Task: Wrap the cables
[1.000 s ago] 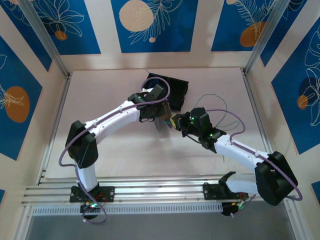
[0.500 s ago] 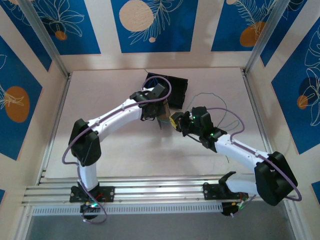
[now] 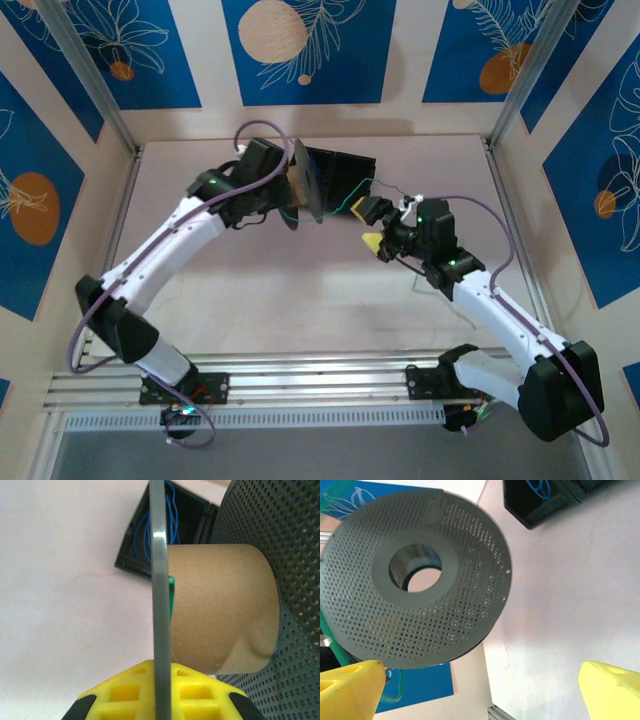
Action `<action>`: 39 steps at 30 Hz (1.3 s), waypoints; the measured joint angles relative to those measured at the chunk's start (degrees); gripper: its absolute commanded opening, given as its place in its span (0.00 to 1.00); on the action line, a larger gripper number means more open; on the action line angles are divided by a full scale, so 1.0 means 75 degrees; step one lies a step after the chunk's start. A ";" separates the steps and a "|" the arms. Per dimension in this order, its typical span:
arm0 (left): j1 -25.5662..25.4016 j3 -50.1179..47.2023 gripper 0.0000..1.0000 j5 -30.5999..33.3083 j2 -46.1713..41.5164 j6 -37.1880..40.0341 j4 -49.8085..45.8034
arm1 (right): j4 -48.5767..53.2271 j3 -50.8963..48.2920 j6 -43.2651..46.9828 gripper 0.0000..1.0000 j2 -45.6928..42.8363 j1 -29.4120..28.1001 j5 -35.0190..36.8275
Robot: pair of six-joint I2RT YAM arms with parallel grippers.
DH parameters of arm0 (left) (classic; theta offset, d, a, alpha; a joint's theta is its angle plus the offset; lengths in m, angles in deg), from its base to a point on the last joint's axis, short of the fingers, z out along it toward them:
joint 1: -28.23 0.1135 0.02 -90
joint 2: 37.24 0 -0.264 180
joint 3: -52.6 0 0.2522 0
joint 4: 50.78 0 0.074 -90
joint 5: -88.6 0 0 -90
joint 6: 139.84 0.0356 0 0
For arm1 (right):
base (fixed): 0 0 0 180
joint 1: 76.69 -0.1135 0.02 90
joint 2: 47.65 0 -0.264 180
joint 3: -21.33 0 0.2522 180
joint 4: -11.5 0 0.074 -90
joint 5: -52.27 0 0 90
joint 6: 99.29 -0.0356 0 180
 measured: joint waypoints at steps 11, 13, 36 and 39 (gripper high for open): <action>0.0440 -0.0484 0.00 -0.1052 -0.0851 0.1262 0.0396 | -0.0050 0.0615 0.0140 0.99 0.0775 0.0734 -0.1160; 0.0460 -0.0612 0.00 -0.1204 -0.0970 0.1381 0.0463 | -0.0198 0.0615 0.0041 0.99 0.0863 0.0787 -0.1271; 0.0609 -0.1693 0.00 -0.2378 -0.1880 0.1757 0.1349 | -0.1737 0.1180 -0.1067 0.59 0.2087 0.1134 -0.1877; 0.0691 -0.1792 0.00 -0.2404 -0.1923 0.1757 0.1376 | -0.1731 0.1160 -0.1119 0.59 0.2034 0.1233 -0.1874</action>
